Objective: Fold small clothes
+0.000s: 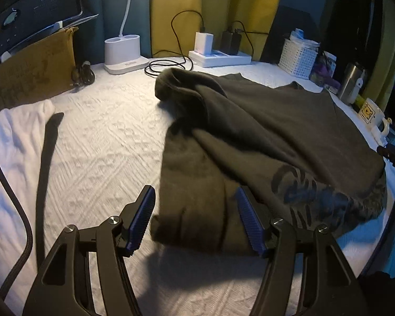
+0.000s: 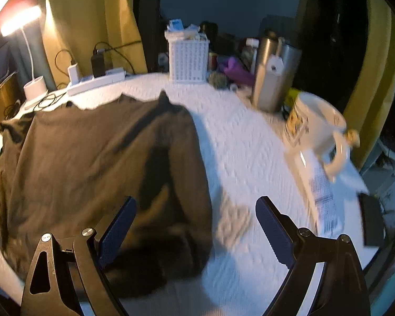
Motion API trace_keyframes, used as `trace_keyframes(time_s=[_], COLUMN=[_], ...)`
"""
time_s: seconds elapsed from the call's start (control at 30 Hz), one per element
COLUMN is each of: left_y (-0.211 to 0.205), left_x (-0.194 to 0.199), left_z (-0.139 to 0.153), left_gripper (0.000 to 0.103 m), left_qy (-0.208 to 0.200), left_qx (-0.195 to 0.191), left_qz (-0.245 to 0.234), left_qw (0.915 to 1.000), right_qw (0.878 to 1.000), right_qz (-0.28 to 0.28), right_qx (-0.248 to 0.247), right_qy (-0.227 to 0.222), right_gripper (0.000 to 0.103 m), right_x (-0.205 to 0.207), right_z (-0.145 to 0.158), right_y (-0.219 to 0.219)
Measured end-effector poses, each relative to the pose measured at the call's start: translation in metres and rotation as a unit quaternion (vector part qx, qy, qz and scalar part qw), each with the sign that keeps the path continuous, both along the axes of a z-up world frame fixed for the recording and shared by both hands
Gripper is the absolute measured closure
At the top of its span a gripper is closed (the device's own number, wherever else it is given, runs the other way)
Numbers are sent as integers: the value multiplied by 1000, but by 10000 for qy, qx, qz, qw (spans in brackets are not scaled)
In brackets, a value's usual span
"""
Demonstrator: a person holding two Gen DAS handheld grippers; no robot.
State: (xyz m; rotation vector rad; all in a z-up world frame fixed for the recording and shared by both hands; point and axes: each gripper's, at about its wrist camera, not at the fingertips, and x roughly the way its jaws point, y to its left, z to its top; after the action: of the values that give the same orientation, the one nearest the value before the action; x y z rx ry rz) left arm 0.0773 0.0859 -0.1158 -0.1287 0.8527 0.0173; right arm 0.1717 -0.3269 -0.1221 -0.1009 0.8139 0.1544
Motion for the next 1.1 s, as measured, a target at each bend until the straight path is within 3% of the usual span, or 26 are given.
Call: trace_keyframes(time_s=[0.17,0.2,0.23,0.33,0.4,0.5,0.67,0.87,1.0,1.03,1.07,1.1], left_y=[-5,-4,-5,-9,-12,-13,-22,-28,-26,-26,-25,-24], left_x=[-1,0,0,-1,-5,-15,-36,-55,-59,-59,-60,-60], left_z=[-3,-3,-4,-4,1,14,34,19,5,7,11,17], left_gripper=[40,42,52,83,89,93,94,93,87,78,63,55], left_qy=[36,44,60,119,97,0,-122,204,451,425,361,236], left_qx=[189,175,189,223,366,387,470,510,460,458,446,385], left_qz=[-79,-71,-69,-137,-141,-110,-72,-117,56,110,146,163], left_qw=[9998,9998,9998,9996,9992,9992,9988,9984,9979,9980,9982,9988], right_qw=[9997,9992,9987,9958,9926,9886,9773,9822,9852,9845,9843,9854], right_qz=[46,66,77,180,335,436,269,129,187,250,349,398], right_qx=[244,393,494,878,1138,1400,2060,1843,1689,1721,1715,1647], right_qy=[49,80,94,168,253,330,419,349,210,211,208,176], right_gripper=[10,10,10,30,50,52,52,52,52,52,53,68], right_x=[-13,-15,-17,-22,-26,-30,-34,-37,-37,-37,-37,-36], right_z=[-11,-13,-15,-19,-23,-27,-30,-33,-34,-35,-35,-35], right_y=[-14,-18,-21,-28,-28,-28,-52,-61,-45,-41,-35,-28])
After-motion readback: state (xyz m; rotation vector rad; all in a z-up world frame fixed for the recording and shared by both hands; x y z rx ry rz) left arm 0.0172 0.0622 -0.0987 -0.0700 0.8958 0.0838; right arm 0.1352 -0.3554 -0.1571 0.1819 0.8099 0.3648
